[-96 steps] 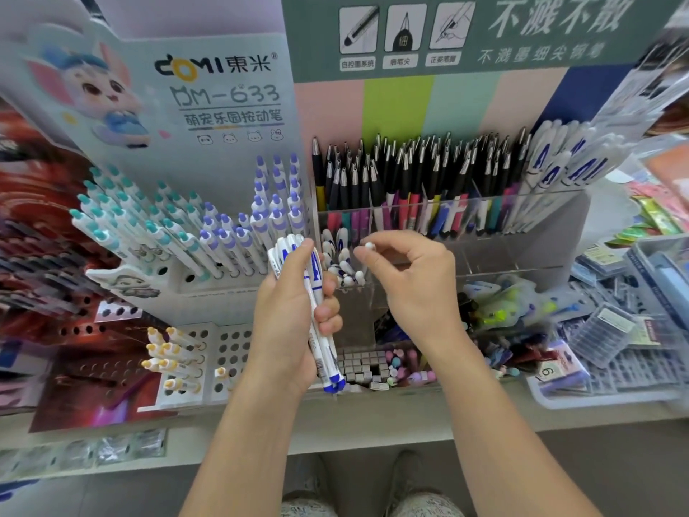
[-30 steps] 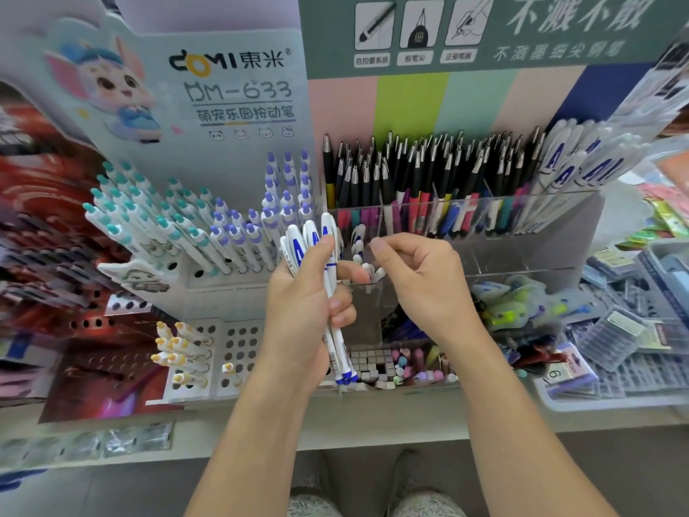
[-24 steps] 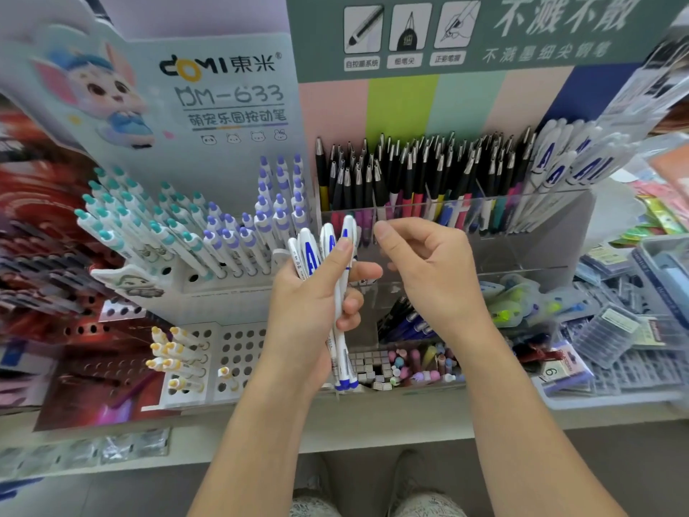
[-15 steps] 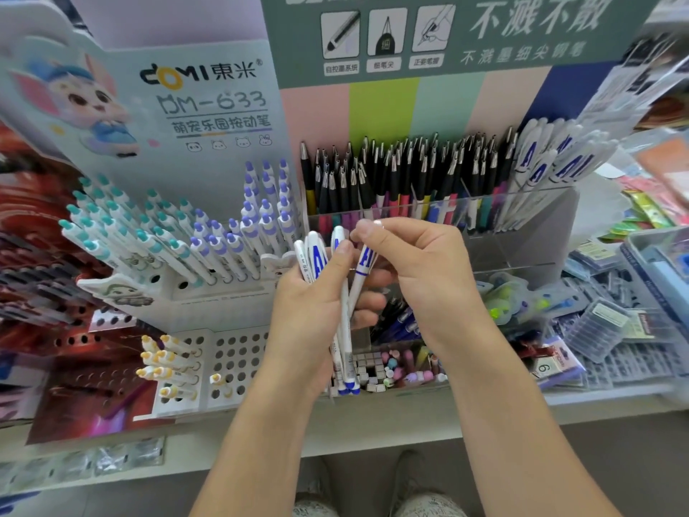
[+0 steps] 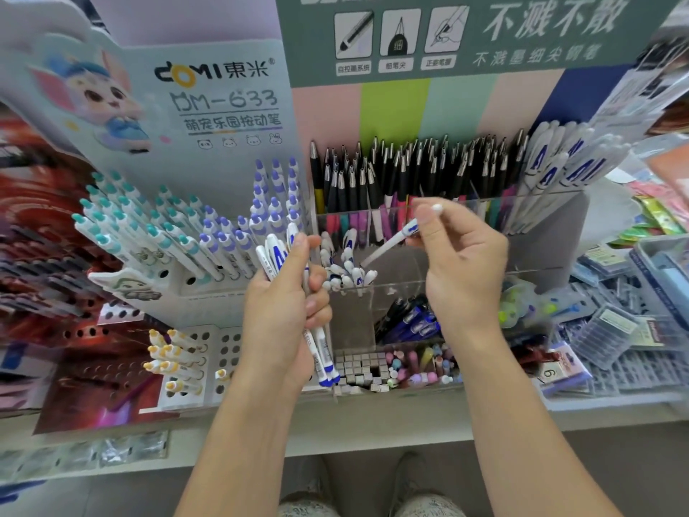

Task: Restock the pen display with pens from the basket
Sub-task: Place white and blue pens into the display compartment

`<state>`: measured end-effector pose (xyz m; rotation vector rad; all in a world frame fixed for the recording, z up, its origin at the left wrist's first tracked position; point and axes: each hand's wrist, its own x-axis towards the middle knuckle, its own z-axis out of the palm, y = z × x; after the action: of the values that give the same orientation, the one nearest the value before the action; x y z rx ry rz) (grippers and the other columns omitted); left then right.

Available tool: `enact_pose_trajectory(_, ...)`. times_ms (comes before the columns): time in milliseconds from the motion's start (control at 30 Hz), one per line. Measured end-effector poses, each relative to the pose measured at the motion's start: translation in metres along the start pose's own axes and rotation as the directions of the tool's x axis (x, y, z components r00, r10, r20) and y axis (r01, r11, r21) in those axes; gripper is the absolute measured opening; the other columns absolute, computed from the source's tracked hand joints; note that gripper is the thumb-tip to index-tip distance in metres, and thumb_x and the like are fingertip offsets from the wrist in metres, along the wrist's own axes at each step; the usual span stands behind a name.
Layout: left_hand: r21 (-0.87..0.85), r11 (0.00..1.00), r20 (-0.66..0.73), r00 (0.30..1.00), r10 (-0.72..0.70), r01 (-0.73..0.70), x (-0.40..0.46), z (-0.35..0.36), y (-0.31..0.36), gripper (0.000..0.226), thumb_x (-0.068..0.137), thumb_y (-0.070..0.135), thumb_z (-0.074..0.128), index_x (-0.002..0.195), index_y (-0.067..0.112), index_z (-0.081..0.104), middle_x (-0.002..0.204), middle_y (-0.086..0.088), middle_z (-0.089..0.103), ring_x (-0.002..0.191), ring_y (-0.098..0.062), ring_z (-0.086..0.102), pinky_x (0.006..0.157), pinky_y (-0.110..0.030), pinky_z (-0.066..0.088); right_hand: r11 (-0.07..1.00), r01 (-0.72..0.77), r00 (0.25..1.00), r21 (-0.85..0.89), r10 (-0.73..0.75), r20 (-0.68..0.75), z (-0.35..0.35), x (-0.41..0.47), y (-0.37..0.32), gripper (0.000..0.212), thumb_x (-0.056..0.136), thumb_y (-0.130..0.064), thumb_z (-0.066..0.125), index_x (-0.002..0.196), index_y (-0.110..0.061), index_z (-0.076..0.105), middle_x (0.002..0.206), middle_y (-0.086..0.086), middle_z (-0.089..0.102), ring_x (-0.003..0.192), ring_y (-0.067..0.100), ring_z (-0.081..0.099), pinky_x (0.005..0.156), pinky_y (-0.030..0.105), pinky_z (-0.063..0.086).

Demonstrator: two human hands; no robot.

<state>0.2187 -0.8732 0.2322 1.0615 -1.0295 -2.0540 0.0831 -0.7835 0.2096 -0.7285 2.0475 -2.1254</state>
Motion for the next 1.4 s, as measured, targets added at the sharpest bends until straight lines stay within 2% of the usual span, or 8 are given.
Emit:
enact_pose_trajectory(200,0.024,0.999,0.0,1.0,-0.027,0.027,-0.001,0.001,-0.002,0.03,0.098,0.045,0.057,0.105,0.019,0.069,0.058,0.005,0.046,0.043,-0.006,0.026,0.038,-0.017,0.02,0.964,0.038,0.971,-0.263,0.027,0.239,0.013,-0.009,0.003,0.018,0.088,-0.019,0.078,0.106,-0.018,0.076,0.087,-0.008,0.072,0.082,0.003,0.068,0.075,0.016,0.054)
enact_pose_trajectory(367,-0.04,0.999,0.009,1.0,-0.024,0.024,-0.006,0.008,0.0,0.012,0.1,0.032,0.055,0.099,0.02,0.056,0.057,0.002,0.049,0.039,-0.006,0.025,0.037,-0.017,0.019,0.965,-0.019,0.947,-0.26,0.102,0.306,0.018,-0.012,0.005,0.01,0.083,-0.023,0.083,0.082,-0.014,0.077,0.072,-0.007,0.074,0.069,0.005,0.07,0.068,0.021,0.058)
enact_pose_trajectory(567,-0.021,0.999,0.076,0.996,0.041,-0.039,-0.005,0.009,-0.003,0.019,0.1,0.026,0.059,0.107,0.011,0.048,0.064,0.0,0.056,0.04,-0.007,0.033,0.037,-0.018,0.024,0.93,0.028,0.928,-0.367,0.112,0.354,0.016,-0.011,0.013,0.055,0.1,-0.034,0.062,0.056,-0.002,0.055,0.045,-0.008,0.034,0.047,0.008,0.033,0.052,0.031,0.034)
enact_pose_trajectory(767,0.072,0.997,0.174,0.985,0.021,-0.034,-0.007,0.014,-0.008,0.019,0.099,0.027,0.059,0.101,0.008,0.055,0.069,-0.004,0.064,0.041,-0.008,0.04,0.036,-0.018,0.028,0.979,-0.075,0.963,-0.189,0.12,0.242,0.012,-0.014,-0.01,0.036,0.098,-0.043,0.06,0.067,-0.027,0.069,0.059,-0.009,0.062,0.056,0.006,0.053,0.061,0.025,0.047)
enact_pose_trajectory(867,0.087,0.996,0.239,0.971,-0.008,-0.014,-0.01,0.017,-0.009,0.018,0.098,0.027,0.06,0.1,0.009,0.058,0.071,-0.006,0.063,0.042,-0.008,0.043,0.035,-0.018,0.029,0.955,-0.296,0.864,-0.009,0.271,0.425,0.004,-0.01,-0.026,0.026,0.091,-0.038,0.068,0.085,-0.015,0.079,0.059,-0.005,0.064,0.058,0.009,0.058,0.068,0.031,0.055)
enact_pose_trajectory(1000,0.097,0.995,0.268,0.962,-0.046,0.02,-0.012,0.016,-0.01,0.028,0.097,0.03,0.061,0.107,0.004,0.063,0.079,-0.013,0.068,0.048,-0.013,0.055,0.038,-0.02,0.039,0.871,-0.481,0.779,0.101,0.372,0.505,-0.001,-0.01,-0.023,0.025,0.088,-0.034,0.07,0.088,-0.01,0.078,0.059,0.002,0.056,0.06,0.025,0.05,0.072,0.044,0.042)
enact_pose_trajectory(1167,0.135,0.99,0.121,0.993,0.013,-0.029,-0.013,0.015,-0.008,0.025,0.1,0.032,0.055,0.097,0.01,0.065,0.08,-0.013,0.077,0.061,-0.02,0.072,0.049,-0.026,0.055,0.913,-0.364,0.913,0.187,0.31,0.265,0.001,-0.012,-0.032,0.026,0.102,-0.017,0.056,0.083,-0.007,0.07,0.069,0.002,0.062,0.061,0.014,0.056,0.057,0.028,0.047)
enact_pose_trajectory(1400,0.038,0.999,0.022,1.0,0.003,-0.004,-0.006,-0.007,-0.005,0.023,0.101,0.036,0.053,0.092,0.016,0.059,0.055,0.006,0.033,0.04,-0.005,0.025,0.039,-0.019,0.017,0.986,0.042,0.98,0.163,-0.009,-0.197,-0.015,0.01,-0.036,0.006,0.099,-0.01,0.064,0.094,-0.009,0.066,0.081,0.007,0.074,0.075,0.024,0.076,0.068,0.034,0.063)
